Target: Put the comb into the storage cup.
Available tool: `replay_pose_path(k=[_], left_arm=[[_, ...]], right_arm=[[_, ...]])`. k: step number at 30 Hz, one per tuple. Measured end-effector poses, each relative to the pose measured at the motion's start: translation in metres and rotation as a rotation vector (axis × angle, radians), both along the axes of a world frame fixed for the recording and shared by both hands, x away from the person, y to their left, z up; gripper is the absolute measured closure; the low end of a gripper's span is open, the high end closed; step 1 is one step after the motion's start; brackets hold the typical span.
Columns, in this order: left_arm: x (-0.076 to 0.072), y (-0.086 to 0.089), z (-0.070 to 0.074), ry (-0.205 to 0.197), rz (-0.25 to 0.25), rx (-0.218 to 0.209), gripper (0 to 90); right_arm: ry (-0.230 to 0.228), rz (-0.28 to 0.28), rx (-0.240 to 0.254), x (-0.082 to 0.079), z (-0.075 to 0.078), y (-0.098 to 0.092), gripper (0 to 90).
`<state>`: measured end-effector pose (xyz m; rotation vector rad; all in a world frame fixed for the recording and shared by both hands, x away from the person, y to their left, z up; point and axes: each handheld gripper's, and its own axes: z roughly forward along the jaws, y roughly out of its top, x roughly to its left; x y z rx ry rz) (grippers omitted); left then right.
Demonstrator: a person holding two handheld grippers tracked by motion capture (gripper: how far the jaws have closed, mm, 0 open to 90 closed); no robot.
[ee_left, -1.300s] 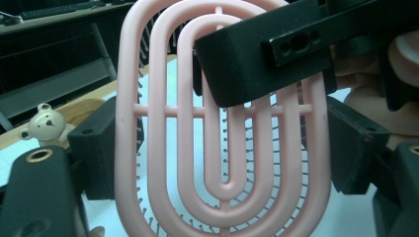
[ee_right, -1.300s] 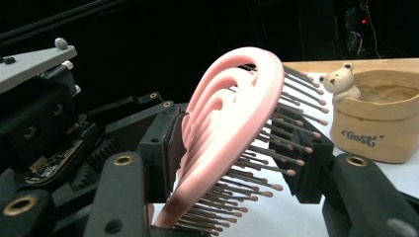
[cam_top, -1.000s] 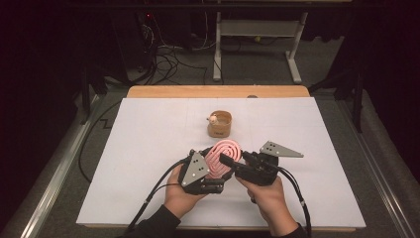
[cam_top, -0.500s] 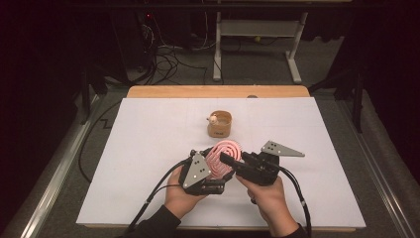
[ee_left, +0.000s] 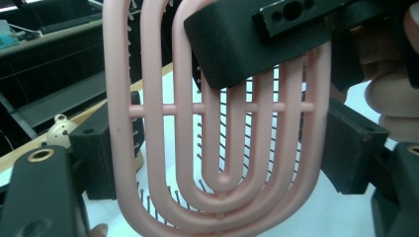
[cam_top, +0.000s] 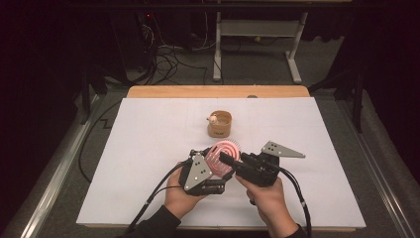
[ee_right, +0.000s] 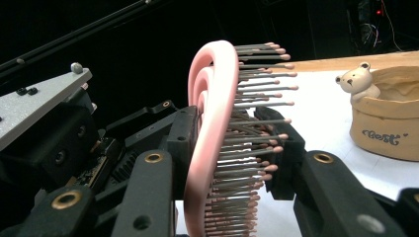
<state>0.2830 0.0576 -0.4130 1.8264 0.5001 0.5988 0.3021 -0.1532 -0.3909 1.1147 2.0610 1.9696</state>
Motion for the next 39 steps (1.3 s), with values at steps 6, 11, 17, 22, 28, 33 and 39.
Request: replay_pose_path(k=[6,11,17,22,28,33,39], left_arm=[[0.0002,0.0001,0.0,0.001,-0.002,-0.002,18.9],[-0.0002,-0.0001,0.0,-0.005,-0.001,-0.005,18.8],[-0.0005,-0.0002,0.0005,-0.011,-0.006,-0.016,18.6],[0.0011,-0.0001,-0.0005,0.002,-0.016,-0.017,18.3],[0.0017,0.0008,-0.0009,0.007,-0.029,-0.028,18.1],[0.0025,0.0017,-0.0012,0.011,-0.041,-0.038,18.0],[0.0031,0.0024,-0.0015,0.018,-0.062,-0.052,15.9]], right_arm=[[0.005,-0.003,0.002,-0.0006,0.0008,0.0,64.6],[0.004,-0.006,0.005,-0.0009,0.001,0.0,64.7],[0.012,-0.006,0.023,-0.0008,0.0018,-0.0012,64.8],[0.01,-0.016,0.015,-0.0011,0.0014,-0.0011,64.9],[0.006,-0.018,0.017,-0.0014,0.0021,-0.0015,65.0],[0.005,-0.019,0.019,-0.0015,0.0022,-0.0021,65.2],[-0.006,-0.023,0.021,-0.0022,0.0037,-0.0034,65.4]])
